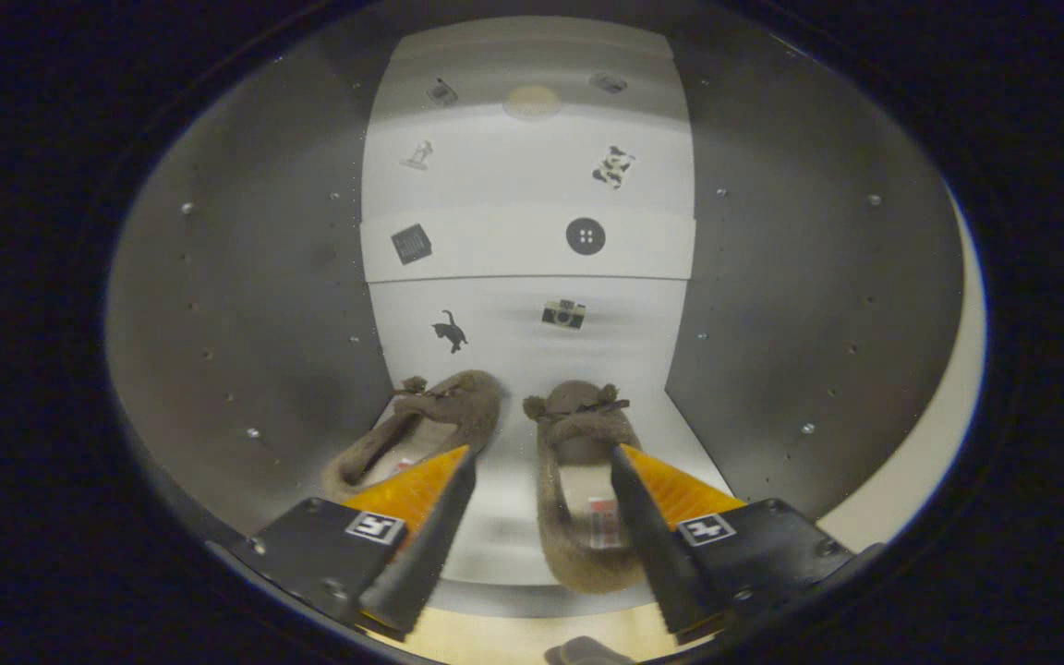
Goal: Open the shoe cabinet door, grab the shoes and put them into the shoe cabinet, then close the shoe cabinet door.
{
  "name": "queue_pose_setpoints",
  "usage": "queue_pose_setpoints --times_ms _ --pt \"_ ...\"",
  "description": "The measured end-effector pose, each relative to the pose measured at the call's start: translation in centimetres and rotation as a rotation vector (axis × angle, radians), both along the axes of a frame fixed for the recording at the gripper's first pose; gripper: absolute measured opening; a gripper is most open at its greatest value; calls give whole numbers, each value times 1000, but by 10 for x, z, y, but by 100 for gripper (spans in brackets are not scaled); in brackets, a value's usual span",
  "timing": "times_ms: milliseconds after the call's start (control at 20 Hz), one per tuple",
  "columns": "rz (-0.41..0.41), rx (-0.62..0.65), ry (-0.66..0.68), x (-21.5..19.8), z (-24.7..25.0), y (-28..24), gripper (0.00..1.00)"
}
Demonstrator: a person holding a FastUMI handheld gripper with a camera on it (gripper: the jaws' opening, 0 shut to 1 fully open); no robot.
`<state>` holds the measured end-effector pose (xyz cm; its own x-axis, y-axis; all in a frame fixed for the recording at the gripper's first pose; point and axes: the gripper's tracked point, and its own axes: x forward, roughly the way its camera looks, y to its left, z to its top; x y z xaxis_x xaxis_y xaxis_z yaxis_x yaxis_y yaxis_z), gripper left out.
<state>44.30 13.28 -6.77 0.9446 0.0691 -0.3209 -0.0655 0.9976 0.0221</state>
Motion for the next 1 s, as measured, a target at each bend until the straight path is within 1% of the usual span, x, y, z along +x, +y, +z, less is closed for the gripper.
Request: queue_pose_setpoints --times_ms 50,150,250,450,650,800,1000 --pt "0 10 -8 -11 2 0 100" --pt "-14 27 -62 -37 9 -1 99" --pt "-17 18 -104 -67 12 0 99" --pt "36 48 -162 -137 22 11 100" --pt "90 30 -236 -214 39 6 99" --pt "103 42 -283 -276 47 -8 99" --pt "120 61 -289 -345 47 -42 100"
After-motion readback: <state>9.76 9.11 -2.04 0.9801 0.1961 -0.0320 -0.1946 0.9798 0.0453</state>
